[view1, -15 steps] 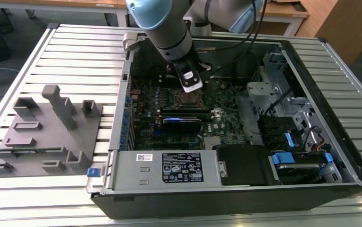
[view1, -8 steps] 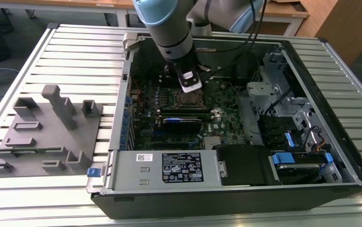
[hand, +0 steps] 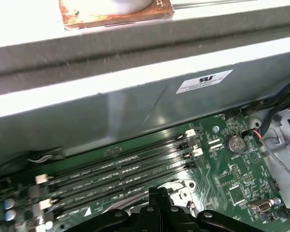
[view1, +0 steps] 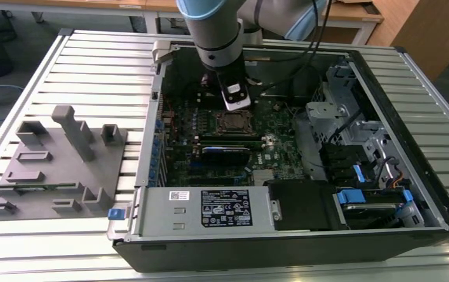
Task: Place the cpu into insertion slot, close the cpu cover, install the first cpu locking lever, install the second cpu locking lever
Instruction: 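Install the first cpu locking lever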
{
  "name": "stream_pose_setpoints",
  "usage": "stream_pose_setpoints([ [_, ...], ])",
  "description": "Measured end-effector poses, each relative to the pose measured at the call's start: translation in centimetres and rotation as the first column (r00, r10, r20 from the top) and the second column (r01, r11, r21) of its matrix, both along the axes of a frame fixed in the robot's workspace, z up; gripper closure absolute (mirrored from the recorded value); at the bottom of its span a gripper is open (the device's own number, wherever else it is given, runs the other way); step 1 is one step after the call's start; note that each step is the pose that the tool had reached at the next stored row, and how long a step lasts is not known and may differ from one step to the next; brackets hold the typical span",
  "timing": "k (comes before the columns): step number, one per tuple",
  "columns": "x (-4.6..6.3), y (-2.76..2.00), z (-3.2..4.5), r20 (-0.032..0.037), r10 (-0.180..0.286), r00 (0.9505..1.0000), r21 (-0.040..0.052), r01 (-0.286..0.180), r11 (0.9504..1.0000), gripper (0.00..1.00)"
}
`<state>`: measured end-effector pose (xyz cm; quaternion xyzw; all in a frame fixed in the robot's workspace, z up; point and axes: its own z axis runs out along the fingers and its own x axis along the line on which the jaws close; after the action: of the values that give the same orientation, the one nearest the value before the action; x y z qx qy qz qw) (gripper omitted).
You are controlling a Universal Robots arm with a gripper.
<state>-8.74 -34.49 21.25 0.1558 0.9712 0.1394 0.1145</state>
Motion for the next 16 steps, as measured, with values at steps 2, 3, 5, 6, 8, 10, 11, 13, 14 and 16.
stream_pose_setpoints([
  [2,0.03,0.00,0.18,-0.0182,0.000,0.9998,-0.0069,0.000,1.0000,0.89],
  [3,0.04,0.00,0.21,-0.0293,-0.001,0.9996,-0.0135,0.000,0.9999,0.89],
  [5,0.06,0.00,0.21,-0.0553,-0.002,0.9985,-0.0293,0.000,0.9996,0.89],
  [6,0.07,0.00,0.21,-0.0698,-0.003,0.9976,-0.0377,0.001,0.9993,0.89],
  [8,0.08,0.00,0.22,-0.1019,-0.007,0.9948,-0.0570,0.001,0.9984,0.89],
  [10,0.15,0.00,0.21,-0.1315,-0.010,0.9913,-0.0753,0.000,0.9972,0.89],
  [11,0.19,0.00,0.21,-0.1384,-0.010,0.9903,-0.0788,-0.001,0.9969,0.89],
  [13,0.18,0.00,0.21,-0.1391,-0.010,0.9902,-0.0790,-0.001,0.9969,0.89],
  [14,0.18,0.00,0.22,-0.1393,-0.010,0.9902,-0.0791,-0.001,0.9969,0.89],
  [16,0.22,0.00,0.21,-0.1395,-0.010,0.9902,-0.0791,-0.001,0.9969,0.89],
])
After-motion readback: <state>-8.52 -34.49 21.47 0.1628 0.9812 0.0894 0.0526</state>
